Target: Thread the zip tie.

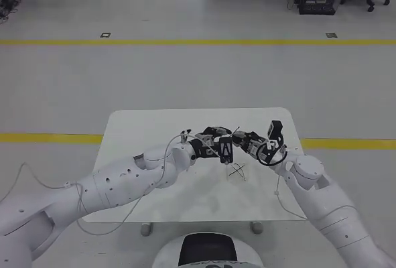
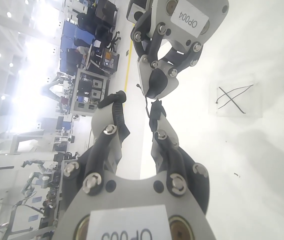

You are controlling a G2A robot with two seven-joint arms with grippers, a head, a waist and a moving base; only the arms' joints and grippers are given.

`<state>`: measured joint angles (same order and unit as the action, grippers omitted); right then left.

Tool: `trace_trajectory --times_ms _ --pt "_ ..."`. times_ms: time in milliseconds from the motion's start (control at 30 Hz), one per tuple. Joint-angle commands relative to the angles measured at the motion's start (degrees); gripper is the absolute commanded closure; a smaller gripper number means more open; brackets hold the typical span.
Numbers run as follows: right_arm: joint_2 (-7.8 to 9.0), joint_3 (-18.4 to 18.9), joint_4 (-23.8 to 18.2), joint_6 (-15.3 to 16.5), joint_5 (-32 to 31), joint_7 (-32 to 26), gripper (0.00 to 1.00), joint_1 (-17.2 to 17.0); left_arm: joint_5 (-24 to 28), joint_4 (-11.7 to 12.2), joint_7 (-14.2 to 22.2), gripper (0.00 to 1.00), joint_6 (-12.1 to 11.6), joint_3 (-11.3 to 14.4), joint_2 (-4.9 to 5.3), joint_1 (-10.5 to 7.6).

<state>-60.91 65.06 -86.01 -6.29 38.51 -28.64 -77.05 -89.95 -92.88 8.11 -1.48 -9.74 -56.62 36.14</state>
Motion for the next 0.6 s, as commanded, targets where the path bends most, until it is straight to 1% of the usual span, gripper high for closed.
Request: trace_trajectory --times_ms 0,100,267,467,567 --pt "-0.06 0.1 -0.2 0.4 -0.2 -0.3 1.00 -0.2 0.0 0.1 0.1 0.76 0.0 0.0 -0.04 -0.03" --pt "-0.15 0.3 -0.2 0.4 -0.5 -0.6 1.00 -0.3 0.0 0.1 0.2 0.78 -0.3 0.0 -0.07 -0.11" --pt "-0.36 0.3 -0.3 0.1 -1.0 -0.6 1.00 -0.2 0.0 0.1 0.1 0.78 -0.2 0.0 -0.09 -0.10" --pt "-0.68 0.2 -0.3 -0.2 -1.4 -0.7 1.00 0.0 0.0 0.0 0.0 0.77 -0.7 0.0 -0.11 -0.18" --pt "-0.85 0.1 -0.2 -0.3 -1.5 -0.8 1.00 0.2 0.0 0.0 -0.1 0.79 -0.9 0.0 -0.13 -0.20"
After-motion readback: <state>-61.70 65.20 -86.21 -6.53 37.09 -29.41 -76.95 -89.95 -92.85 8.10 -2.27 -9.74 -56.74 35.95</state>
